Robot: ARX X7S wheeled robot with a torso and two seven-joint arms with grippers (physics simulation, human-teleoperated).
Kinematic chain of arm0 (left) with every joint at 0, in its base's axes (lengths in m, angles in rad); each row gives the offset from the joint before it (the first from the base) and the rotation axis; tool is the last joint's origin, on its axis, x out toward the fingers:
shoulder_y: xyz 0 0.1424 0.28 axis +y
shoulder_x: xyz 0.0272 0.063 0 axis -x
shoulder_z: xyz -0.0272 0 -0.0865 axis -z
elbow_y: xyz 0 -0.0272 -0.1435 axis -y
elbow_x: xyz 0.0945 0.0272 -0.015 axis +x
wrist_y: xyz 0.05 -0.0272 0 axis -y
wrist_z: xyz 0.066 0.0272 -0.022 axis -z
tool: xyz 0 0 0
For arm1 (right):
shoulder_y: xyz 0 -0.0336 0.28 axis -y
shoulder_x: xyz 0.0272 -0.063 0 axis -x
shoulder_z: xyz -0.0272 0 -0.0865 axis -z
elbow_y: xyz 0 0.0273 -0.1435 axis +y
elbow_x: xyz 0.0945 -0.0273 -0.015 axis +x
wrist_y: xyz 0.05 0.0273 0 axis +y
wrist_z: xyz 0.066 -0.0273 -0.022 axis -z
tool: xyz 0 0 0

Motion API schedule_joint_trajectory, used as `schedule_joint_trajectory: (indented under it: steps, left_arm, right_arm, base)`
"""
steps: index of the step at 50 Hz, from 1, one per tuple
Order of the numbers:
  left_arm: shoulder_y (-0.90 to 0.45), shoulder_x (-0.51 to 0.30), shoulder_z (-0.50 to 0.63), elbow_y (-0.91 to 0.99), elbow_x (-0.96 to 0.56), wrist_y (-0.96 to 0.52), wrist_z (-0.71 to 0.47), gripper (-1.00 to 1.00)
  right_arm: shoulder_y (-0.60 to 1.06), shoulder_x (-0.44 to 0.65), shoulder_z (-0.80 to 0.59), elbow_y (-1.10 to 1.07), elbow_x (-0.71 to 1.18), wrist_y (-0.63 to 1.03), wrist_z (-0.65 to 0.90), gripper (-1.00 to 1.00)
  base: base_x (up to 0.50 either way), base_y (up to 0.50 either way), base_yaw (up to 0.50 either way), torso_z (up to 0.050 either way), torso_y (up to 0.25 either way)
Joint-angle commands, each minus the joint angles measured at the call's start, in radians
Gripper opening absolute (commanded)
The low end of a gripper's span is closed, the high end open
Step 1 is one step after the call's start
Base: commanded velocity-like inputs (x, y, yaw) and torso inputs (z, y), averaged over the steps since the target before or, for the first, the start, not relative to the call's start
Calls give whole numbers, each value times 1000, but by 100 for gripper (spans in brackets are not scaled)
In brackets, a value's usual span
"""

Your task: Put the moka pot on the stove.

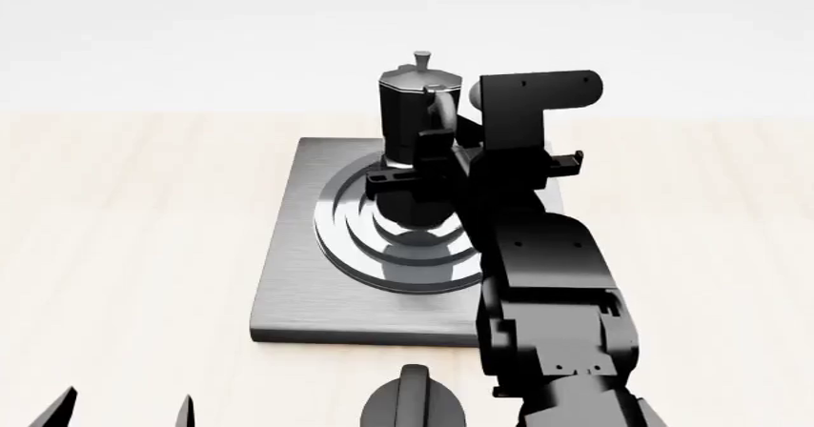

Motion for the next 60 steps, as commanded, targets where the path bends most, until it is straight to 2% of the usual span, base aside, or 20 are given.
schedule_joint_trajectory:
  steps: [1,49,60]
  left_arm:
    - [-10,-2,1,-6,-6,-3,4,100]
    - [-27,1,11,-34,-16,6,7,100]
    - [-18,-5,13,-23,-16,10,4,100]
  right_arm:
    - [0,-2,42,0,-23,-1,-2,-100]
    - [-29,-2,33,0,-4,15,-7,-100]
    - [-38,-2,-39,0,45,2,-30,-100]
  base:
    - [0,0,0,0,0]
    - [0,0,0,0,1]
    - [0,0,0,0,0]
